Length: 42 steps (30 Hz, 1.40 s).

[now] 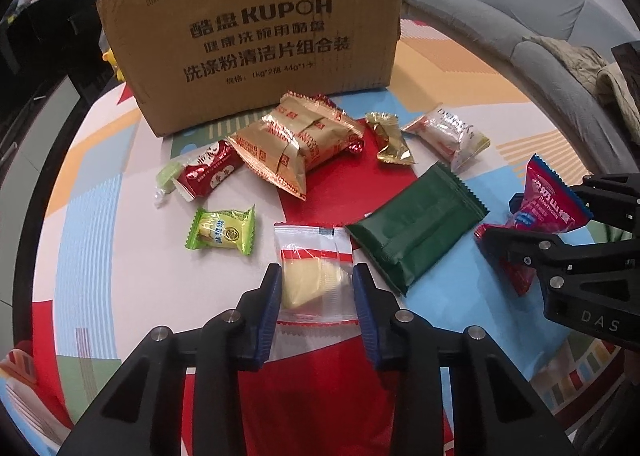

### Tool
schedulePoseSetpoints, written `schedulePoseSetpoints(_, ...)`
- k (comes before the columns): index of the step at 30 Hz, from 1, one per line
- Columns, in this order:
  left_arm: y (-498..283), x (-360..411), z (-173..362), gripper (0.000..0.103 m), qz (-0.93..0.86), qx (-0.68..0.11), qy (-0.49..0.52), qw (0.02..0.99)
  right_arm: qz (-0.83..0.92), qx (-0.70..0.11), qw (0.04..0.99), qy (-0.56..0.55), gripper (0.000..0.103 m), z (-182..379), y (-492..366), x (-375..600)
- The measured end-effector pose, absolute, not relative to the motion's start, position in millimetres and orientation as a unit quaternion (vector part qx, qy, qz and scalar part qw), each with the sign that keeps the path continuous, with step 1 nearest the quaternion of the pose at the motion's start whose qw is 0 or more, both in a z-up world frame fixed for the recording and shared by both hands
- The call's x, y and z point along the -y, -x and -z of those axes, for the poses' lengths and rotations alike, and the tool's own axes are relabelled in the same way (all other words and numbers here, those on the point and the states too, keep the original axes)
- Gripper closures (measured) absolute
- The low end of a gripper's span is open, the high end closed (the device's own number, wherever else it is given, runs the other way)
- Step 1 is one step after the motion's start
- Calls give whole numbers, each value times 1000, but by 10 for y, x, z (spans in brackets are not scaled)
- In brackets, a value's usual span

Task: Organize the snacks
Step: 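Carry both packets over the cardboard box and open both tools to drop them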

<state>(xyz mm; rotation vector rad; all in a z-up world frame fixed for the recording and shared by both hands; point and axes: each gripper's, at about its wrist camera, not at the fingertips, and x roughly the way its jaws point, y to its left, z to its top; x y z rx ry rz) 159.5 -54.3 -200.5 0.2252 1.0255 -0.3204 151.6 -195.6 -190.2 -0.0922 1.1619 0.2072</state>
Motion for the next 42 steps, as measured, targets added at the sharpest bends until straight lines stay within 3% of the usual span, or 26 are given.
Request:
schedulePoseSetpoints(23, -1555, 396, 1271, 68, 109, -455, -79, 880, -93, -503, 859, 25, 65, 1203, -1528, 1946)
schedulePoseSetpoints(42, -2146, 208, 315, 68, 64, -399, -50, 913, -91, -422, 902, 10, 65, 230, -2114, 1829)
